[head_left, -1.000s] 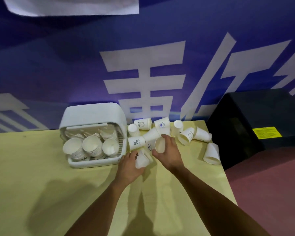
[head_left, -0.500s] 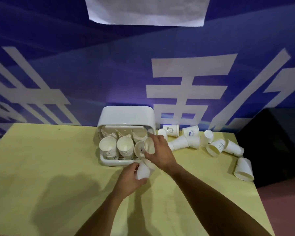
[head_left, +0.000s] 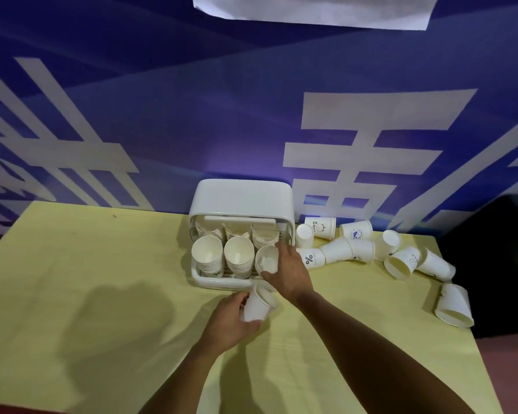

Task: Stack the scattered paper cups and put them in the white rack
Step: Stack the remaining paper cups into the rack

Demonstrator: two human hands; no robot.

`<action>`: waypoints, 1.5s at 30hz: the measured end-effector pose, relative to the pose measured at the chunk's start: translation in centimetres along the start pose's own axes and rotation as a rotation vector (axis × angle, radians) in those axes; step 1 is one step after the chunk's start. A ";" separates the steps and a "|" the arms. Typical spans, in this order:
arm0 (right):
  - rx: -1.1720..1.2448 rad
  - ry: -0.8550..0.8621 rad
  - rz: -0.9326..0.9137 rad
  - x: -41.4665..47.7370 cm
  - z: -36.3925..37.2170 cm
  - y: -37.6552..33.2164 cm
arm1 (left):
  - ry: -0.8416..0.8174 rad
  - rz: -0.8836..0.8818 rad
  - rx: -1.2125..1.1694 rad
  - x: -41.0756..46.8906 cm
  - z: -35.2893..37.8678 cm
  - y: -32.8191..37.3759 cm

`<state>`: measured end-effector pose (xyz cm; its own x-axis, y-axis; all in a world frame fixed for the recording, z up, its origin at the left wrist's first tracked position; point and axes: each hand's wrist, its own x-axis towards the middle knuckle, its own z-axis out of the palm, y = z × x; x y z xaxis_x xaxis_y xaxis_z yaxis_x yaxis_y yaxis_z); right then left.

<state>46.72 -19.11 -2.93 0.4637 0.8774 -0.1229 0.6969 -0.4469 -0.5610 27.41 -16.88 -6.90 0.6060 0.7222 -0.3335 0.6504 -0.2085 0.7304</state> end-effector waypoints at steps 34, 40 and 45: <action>0.347 -0.006 0.129 -3.8 -2.4 5.4 | 0.038 -0.076 -0.158 1.2 2.9 3.5; 0.477 -0.126 0.169 -5.3 -4.0 6.8 | 0.032 -0.019 -0.222 1.5 4.2 6.5; 0.492 -0.160 0.145 -5.6 -5.0 6.7 | 0.039 0.026 -0.207 1.5 4.2 8.0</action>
<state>51.48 -27.89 -1.93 0.4203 0.8454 -0.3295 0.2751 -0.4648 -0.8416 35.44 -20.23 -4.10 0.6005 0.7443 -0.2922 0.5245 -0.0908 0.8466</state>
